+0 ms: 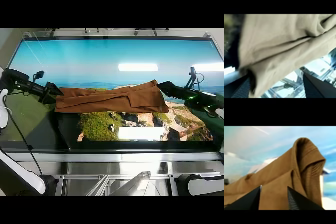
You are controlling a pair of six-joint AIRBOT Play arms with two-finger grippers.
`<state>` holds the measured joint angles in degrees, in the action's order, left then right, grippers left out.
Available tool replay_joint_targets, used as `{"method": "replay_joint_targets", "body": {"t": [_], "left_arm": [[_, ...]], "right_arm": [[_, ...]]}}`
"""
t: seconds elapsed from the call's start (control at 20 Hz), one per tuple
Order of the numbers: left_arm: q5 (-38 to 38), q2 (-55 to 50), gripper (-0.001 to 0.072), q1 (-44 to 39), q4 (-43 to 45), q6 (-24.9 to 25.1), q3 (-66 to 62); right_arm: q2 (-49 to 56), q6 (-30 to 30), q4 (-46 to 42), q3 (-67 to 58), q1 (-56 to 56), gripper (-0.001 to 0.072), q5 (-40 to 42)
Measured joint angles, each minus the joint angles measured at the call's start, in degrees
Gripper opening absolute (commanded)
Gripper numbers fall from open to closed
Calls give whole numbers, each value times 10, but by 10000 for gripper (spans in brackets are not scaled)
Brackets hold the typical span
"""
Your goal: Fold the shirts.
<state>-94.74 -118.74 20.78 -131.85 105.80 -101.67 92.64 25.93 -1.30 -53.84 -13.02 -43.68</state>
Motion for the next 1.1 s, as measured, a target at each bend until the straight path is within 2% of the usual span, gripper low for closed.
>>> {"method": "replay_joint_targets", "body": {"t": [0.2,0.25,0.4,0.65,0.7,0.8,0.85,0.9,0.95,1.1], "left_arm": [[-15,33,692,37,0,-20,0],[-19,41,568,41,-1,-24,0],[-40,56,3,47,-2,-34,0],[-76,64,23,33,-3,-38,0],[-78,64,23,26,-3,-38,0],[-77,65,23,9,-4,-38,0],[-73,65,23,-2,-5,-38,0],[-69,65,24,-14,-8,-38,0],[-63,65,24,-28,-19,-38,0],[-39,65,24,-79,-50,-38,0]], "right_arm": [[-17,137,-175,-14,-60,661,-39],[-12,169,-214,-21,-71,661,-57],[15,230,-286,-43,-83,661,-112],[63,266,-291,-87,-48,659,-155],[74,272,-290,-99,-34,624,-158],[95,288,-290,-121,-7,442,-160],[104,295,-292,-131,5,315,-160],[112,301,-296,-139,18,116,-160],[117,303,-300,-145,26,22,-159],[121,311,-293,-159,38,21,-184]]}}
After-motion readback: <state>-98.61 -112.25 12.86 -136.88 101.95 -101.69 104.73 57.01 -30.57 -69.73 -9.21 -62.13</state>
